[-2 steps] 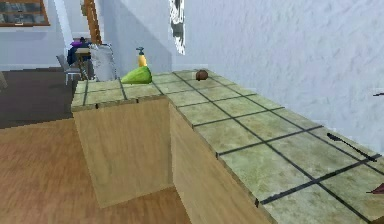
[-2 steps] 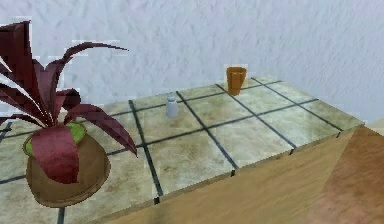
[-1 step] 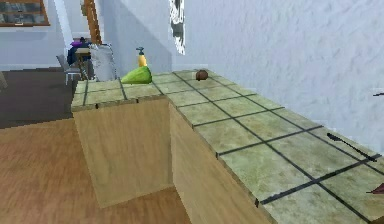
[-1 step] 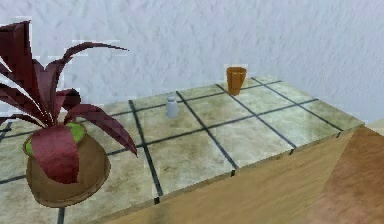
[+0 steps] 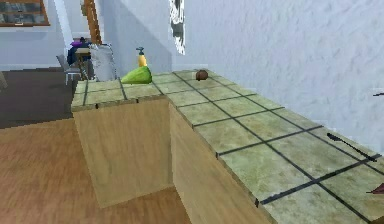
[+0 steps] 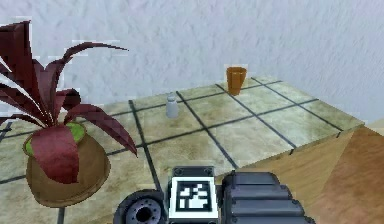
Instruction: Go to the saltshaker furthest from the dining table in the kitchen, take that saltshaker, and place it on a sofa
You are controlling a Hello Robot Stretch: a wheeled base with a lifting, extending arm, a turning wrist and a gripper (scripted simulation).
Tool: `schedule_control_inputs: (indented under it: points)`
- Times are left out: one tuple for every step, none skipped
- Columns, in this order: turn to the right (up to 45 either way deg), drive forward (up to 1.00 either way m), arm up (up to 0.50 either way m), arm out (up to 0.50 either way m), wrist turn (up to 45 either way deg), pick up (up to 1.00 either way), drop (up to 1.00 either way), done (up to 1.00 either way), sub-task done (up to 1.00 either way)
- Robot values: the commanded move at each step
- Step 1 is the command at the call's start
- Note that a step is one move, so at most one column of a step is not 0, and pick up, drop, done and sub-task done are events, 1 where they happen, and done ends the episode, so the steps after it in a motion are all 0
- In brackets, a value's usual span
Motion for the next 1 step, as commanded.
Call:
schedule_control_inputs:
  points:
    - [0.0, 0.00, 0.00, 0.46, 0.0, 0.00, 0.00, 0.00, 0.00]
